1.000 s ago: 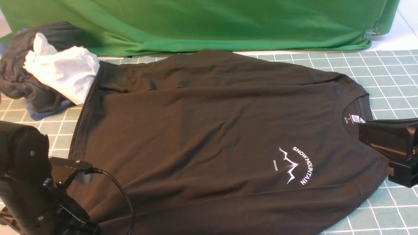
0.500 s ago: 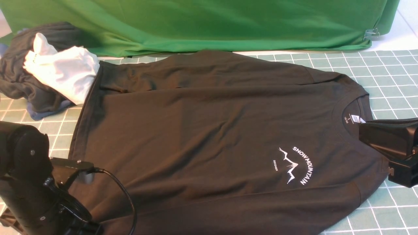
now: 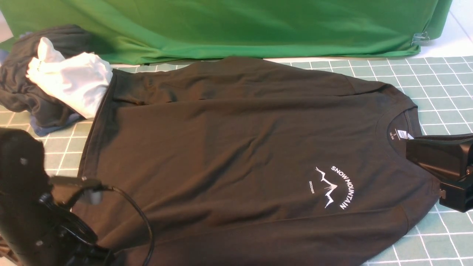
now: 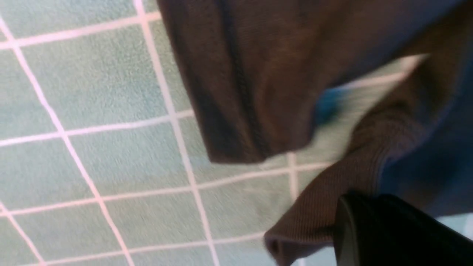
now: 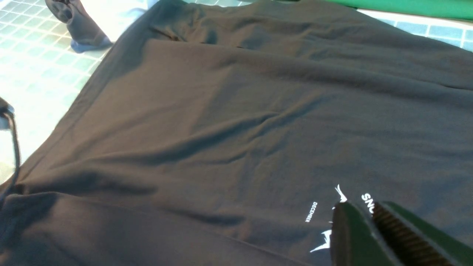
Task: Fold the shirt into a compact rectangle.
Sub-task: 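Grasp the left edge of the dark T-shirt lying flat on the table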
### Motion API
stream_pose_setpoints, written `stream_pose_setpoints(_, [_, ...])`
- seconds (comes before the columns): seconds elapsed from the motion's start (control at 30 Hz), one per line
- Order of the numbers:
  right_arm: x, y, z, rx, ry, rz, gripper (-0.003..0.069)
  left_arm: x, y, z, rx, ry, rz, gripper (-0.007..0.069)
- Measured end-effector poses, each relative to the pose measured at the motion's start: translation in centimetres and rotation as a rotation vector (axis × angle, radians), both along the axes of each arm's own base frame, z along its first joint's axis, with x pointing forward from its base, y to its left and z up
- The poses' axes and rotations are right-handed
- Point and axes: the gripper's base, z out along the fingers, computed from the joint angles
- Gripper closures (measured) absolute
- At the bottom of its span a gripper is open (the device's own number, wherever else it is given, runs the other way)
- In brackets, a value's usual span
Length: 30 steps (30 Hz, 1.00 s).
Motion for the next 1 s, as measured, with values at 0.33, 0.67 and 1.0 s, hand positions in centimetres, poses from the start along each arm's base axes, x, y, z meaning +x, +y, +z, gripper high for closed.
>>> stream_pose_setpoints(0.33, [0.0,0.0,0.1,0.005,-0.008,-0.003,0.057,1.1,0.3,8.3,0.005,-0.318,-0.011,0.0624])
stream_pose_setpoints(0.67, [0.1,0.0,0.1,0.007,-0.012,-0.004,0.0567,3.9,1.0,8.5,0.121,-0.373,-0.042,0.0624])
stream_pose_setpoints(1.0, [0.0,0.0,0.0,-0.003,0.003,0.001,0.0566,5.4,-0.1,5.0,0.045,-0.201,-0.066,0.0597])
